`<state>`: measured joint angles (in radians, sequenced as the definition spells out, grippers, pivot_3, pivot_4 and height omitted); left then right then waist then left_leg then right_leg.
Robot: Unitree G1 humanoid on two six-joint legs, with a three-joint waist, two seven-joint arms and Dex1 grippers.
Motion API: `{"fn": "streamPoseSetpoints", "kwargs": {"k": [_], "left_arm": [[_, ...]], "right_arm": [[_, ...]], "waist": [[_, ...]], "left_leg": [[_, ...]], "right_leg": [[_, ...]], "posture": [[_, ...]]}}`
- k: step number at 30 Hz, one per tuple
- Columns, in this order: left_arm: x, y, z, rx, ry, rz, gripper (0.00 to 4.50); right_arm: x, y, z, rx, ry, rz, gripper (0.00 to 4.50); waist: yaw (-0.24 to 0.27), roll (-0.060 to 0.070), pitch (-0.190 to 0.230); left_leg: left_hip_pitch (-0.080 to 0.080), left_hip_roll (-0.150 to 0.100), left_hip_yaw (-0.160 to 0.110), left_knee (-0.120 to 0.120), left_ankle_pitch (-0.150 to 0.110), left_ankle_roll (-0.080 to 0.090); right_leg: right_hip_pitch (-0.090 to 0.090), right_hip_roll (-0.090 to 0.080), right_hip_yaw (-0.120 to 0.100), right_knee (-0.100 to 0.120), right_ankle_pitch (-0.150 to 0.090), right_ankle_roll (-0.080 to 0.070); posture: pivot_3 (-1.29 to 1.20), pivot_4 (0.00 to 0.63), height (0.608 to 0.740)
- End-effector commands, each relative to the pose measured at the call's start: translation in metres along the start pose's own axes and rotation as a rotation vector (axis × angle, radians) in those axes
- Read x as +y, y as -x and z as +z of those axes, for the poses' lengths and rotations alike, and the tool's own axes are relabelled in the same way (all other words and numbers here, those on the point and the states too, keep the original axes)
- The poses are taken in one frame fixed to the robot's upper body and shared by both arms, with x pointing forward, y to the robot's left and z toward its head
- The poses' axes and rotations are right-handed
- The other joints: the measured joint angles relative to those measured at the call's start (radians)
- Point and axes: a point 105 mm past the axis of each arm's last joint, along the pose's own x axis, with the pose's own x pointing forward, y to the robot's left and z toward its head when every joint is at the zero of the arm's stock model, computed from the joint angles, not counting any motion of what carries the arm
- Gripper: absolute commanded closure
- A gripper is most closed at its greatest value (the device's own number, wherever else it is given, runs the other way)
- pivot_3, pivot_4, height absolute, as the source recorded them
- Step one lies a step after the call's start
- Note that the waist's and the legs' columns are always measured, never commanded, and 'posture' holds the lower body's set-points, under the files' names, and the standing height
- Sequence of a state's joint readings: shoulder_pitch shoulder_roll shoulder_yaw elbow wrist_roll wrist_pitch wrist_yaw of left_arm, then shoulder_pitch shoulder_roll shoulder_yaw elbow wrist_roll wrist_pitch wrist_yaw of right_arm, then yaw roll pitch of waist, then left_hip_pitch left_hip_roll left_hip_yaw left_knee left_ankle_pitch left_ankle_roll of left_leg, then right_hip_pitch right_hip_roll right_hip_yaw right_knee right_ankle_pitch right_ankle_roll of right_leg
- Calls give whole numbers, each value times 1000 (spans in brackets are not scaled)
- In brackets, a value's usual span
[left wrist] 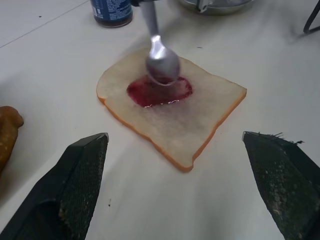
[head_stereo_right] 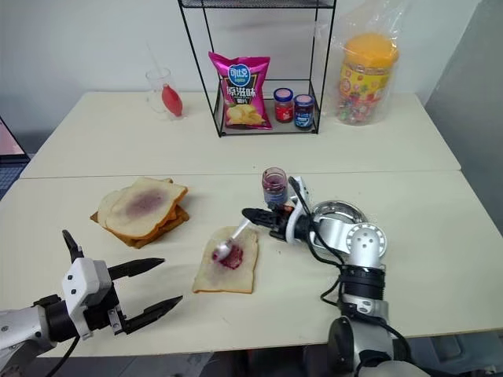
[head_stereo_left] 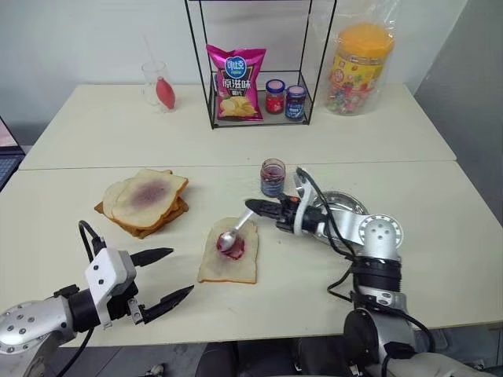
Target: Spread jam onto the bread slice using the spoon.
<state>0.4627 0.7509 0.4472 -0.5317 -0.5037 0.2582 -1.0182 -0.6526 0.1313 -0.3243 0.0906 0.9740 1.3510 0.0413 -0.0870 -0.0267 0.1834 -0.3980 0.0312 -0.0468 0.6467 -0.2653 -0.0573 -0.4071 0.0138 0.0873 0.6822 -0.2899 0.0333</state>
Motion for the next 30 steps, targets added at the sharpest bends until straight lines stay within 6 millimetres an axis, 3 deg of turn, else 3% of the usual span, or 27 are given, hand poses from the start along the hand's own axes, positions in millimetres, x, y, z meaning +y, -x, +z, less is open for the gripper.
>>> {"fn": "streamPoseSetpoints", "kwargs": {"k": [1,6,11,20,26,30], "left_arm": [[1,4,6,-7,-29,-1,0],[0,6,4,-4,-29,-3,0],[0,6,3,-7,-27,-11,0],[-1,1,6,-33,-38,-35,0],[-11,-19,37,-126,-113,-109,0],[-10,-32,53,-181,-84,-113,0]], "right_arm": [[7,-16,3,-33,5,11,4480],[-13,-2,-3,-11,1,-43,4480],[-16,18,-7,23,32,-50,4480],[-2,42,9,13,90,8,4480],[18,39,25,-86,112,80,4480],[28,52,46,-186,137,109,4480]], "waist": [[2,0,0],[1,0,0],[2,0,0],[2,0,0],[2,0,0],[3,0,0]], "left_leg": [[0,0,0,0,0,0],[0,0,0,0,0,0],[0,0,0,0,0,0],[0,0,0,0,0,0],[0,0,0,0,0,0],[0,0,-1,0,0,0]], "right_leg": [[0,0,0,0,0,0],[0,-1,0,0,0,0],[0,0,0,0,0,0],[0,0,0,0,0,0],[0,0,0,0,0,0],[0,0,0,0,0,0]], "posture": [[0,150,740],[0,150,740],[0,150,740],[0,150,740],[0,150,740],[0,150,740]]}}
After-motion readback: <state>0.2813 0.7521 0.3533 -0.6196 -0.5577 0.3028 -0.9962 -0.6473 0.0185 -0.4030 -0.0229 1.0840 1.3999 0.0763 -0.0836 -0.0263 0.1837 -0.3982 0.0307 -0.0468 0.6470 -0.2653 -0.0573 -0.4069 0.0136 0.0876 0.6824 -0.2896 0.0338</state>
